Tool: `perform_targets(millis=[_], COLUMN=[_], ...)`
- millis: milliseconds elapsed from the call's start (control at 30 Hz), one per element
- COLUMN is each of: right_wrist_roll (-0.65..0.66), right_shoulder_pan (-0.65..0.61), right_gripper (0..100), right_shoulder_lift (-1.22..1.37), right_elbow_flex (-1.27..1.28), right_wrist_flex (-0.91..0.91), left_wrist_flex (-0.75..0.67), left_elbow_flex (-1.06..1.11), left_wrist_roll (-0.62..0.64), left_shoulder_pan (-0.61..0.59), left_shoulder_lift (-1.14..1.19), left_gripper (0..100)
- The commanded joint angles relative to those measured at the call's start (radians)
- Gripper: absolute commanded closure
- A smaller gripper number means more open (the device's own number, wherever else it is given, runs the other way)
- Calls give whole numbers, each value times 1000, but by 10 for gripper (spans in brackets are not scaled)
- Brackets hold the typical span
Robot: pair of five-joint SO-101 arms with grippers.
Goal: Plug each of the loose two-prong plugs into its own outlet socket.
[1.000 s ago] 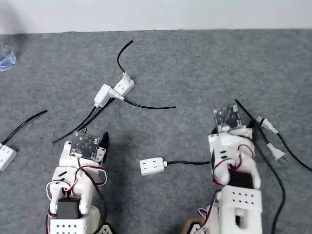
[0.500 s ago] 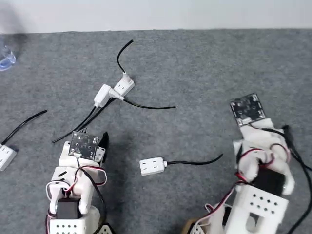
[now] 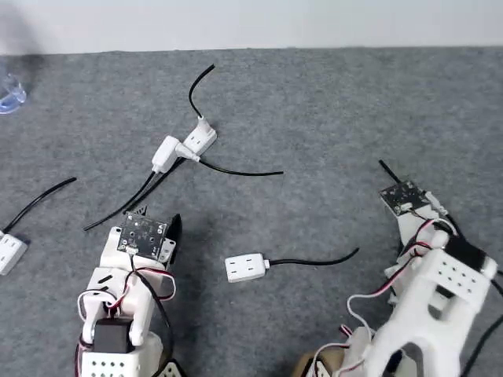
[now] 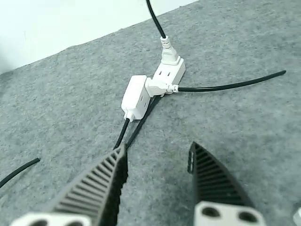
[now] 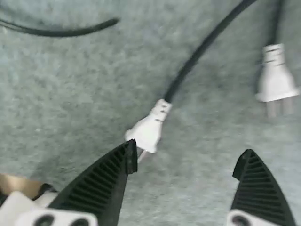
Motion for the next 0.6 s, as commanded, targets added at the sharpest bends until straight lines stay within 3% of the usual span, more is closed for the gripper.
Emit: perform_targets(millis=[0, 167, 400, 567], right_wrist_roll=[-15, -84, -123, -121], right_shoulder_pan=[15, 18, -4, -8], right_gripper=[671, 671, 674, 841], right_shoulder_lift=[42, 8, -28, -42], right_elbow_flex=[57, 183, 226, 227], right_wrist_flex=[-28, -191, -136, -124], left_wrist_flex=[3, 3, 3, 2], left_elbow_flex=[-4, -4, -4, -4], left_wrist_roll=[-9, -9, -9, -9], left_shoulder_pan=[5, 5, 5, 5], left_shoulder_lift=[-11, -11, -11, -11], left_gripper=[802, 802, 802, 802])
